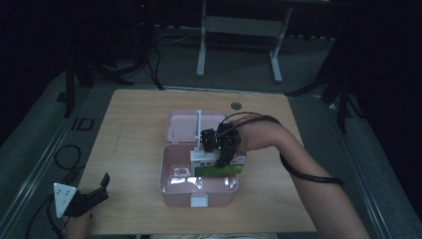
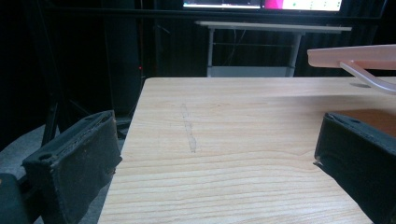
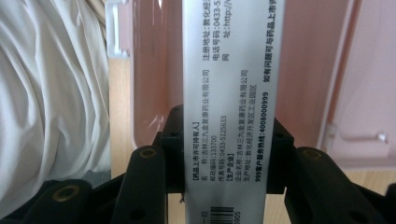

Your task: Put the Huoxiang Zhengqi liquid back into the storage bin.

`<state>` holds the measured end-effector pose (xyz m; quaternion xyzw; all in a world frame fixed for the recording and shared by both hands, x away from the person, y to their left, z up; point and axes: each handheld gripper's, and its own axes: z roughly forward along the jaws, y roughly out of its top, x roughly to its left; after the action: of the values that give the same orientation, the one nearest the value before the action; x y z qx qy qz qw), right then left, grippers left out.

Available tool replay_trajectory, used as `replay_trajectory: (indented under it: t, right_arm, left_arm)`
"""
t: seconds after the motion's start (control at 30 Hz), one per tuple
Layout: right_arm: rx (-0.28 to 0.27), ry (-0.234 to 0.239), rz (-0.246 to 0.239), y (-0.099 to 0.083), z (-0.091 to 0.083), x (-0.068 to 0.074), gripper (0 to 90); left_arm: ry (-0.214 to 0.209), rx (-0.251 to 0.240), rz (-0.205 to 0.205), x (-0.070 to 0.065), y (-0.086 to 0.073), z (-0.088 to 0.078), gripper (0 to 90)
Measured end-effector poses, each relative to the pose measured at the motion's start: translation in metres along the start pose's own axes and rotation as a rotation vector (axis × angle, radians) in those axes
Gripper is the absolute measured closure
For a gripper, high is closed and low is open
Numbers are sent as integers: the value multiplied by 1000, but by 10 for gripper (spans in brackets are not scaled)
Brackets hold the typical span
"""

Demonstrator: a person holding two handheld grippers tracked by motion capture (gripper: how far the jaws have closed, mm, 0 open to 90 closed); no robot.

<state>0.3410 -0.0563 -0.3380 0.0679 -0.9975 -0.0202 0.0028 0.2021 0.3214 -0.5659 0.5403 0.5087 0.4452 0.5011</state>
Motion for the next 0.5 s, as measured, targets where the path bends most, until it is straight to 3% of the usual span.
replay_trajectory:
  t: [0.13, 0.5]
  right_arm:
    - [-8, 3, 10, 9, 5, -2, 619]
    - [-14, 34, -23, 33, 19, 1, 619]
  left_arm:
    - [0, 0, -1, 0, 0, 0, 2]
    - [-3, -1, -2, 0, 0, 0, 2]
